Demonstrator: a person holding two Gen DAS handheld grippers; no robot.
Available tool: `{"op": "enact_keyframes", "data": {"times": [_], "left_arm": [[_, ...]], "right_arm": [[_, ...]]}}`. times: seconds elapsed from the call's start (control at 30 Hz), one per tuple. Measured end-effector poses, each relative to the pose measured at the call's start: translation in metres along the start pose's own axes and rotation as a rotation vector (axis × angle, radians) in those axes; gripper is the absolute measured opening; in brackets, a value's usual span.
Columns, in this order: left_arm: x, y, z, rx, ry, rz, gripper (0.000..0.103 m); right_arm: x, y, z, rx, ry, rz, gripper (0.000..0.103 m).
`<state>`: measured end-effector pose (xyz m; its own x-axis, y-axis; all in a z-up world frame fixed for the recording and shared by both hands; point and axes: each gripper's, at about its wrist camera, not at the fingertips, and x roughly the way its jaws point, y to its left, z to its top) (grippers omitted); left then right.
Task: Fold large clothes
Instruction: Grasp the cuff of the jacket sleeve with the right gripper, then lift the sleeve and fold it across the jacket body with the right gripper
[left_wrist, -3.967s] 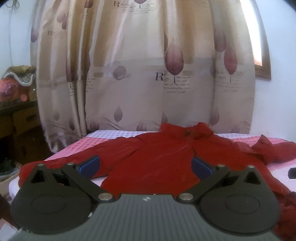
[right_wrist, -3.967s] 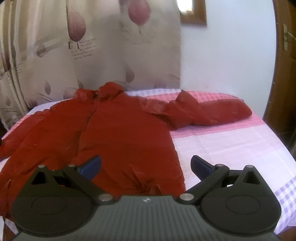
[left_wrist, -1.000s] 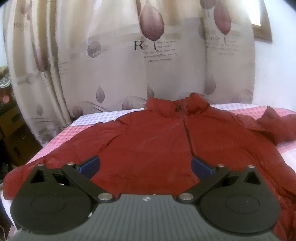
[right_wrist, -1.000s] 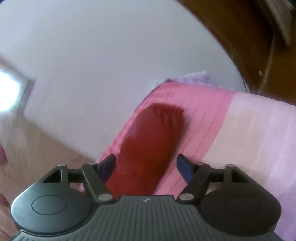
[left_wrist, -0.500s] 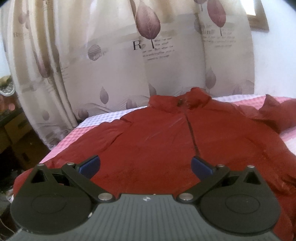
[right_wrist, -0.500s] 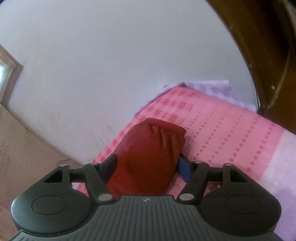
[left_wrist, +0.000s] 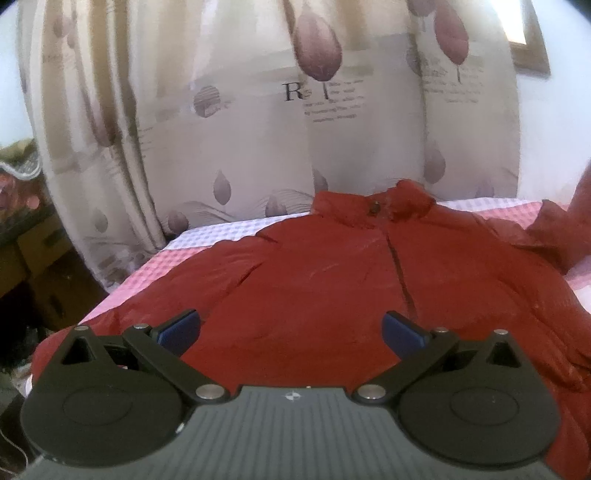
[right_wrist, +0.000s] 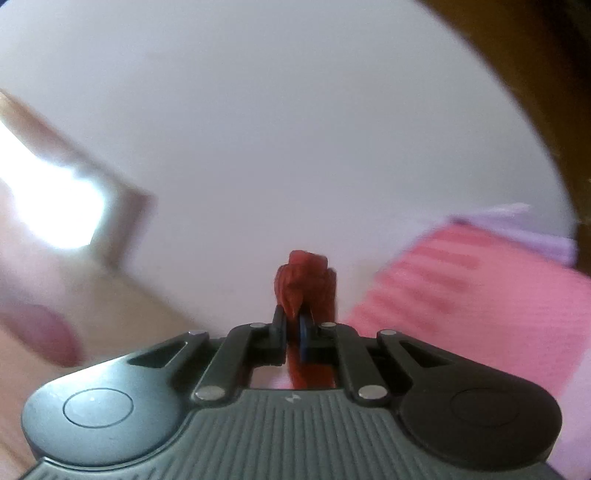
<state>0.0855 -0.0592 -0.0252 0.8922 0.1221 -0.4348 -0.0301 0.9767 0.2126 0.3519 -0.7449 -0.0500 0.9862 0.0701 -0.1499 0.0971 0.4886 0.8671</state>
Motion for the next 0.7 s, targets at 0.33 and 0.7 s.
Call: {"op": "enact_keyframes", "data": {"times": [0.33, 0.7], "left_arm": [[-0.019, 0.049, -0.007, -0.098, -0.038, 0.009, 0.103], [-0.007, 0.111, -0.031, -0.203, 0.003, 0.029, 0.103]], "right_arm": [[0.030, 0.180, -0.101, -0.106, 0.178, 0.330, 0.005], [0.101, 0.213, -0.304, -0.239, 0.492, 0.264, 0.005]]}}
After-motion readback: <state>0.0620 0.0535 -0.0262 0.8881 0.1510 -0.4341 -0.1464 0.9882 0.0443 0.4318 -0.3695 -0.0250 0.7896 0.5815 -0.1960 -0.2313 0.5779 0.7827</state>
